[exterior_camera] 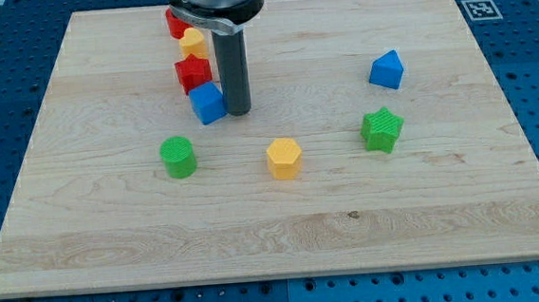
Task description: Place the green circle below the cube
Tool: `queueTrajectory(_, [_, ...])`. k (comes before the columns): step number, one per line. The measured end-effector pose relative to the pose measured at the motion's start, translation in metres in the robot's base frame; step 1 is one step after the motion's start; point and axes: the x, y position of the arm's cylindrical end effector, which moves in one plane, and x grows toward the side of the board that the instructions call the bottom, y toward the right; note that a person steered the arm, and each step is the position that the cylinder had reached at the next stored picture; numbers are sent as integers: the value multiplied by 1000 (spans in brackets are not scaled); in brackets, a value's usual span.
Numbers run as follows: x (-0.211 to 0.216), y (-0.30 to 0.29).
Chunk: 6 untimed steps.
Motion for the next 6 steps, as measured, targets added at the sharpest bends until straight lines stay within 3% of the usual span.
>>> queueTrajectory(4, [0, -6])
queueTrajectory(6, [58, -4])
